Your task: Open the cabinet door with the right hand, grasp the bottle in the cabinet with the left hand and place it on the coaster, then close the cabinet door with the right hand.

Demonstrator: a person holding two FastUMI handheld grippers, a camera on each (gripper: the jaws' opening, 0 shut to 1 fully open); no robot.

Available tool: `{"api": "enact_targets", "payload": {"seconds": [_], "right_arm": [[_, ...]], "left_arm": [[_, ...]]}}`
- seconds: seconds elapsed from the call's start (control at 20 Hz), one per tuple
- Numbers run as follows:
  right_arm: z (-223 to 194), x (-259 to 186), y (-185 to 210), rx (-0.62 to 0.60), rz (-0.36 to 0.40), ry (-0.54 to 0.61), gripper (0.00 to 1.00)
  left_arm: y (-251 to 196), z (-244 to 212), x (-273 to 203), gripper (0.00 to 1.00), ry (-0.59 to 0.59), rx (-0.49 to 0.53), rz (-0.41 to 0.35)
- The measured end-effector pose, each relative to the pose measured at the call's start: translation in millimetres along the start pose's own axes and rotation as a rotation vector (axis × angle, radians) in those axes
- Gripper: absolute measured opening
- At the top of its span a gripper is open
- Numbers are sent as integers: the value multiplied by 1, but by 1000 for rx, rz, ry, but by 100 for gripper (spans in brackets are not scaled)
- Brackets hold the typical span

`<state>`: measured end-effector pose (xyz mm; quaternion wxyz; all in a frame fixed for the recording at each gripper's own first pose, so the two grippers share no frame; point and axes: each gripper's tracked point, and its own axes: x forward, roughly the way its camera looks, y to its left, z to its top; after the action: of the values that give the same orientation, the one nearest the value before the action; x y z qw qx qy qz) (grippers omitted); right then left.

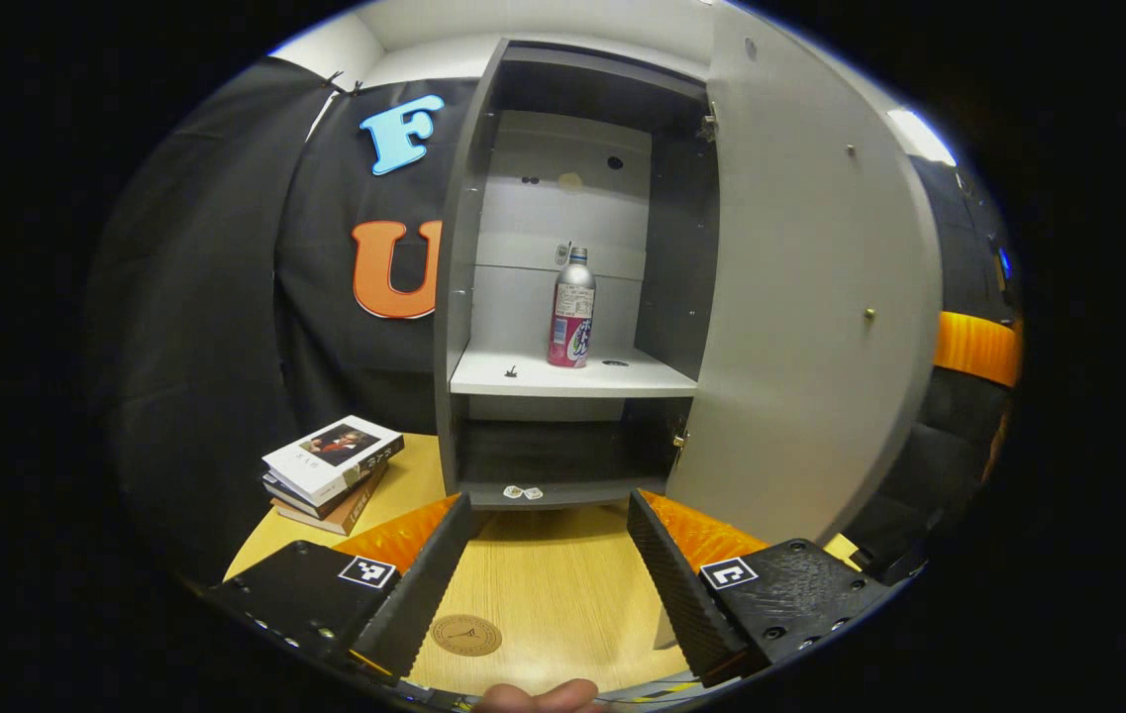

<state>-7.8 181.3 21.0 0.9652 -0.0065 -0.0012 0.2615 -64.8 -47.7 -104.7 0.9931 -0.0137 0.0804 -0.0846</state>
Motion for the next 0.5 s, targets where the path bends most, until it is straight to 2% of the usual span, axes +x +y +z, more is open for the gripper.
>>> {"api": "enact_targets", "payload": {"seconds": [0.4,0.5], "right_arm": [[-7,-10,-18,35,-143,-4,23],[-8,-16,-25,55,-176,-10,24]], "left_arm": [[-24,18,40,96,-36,41,-69],[-25,15,50,96,-24,51,-55]]}}
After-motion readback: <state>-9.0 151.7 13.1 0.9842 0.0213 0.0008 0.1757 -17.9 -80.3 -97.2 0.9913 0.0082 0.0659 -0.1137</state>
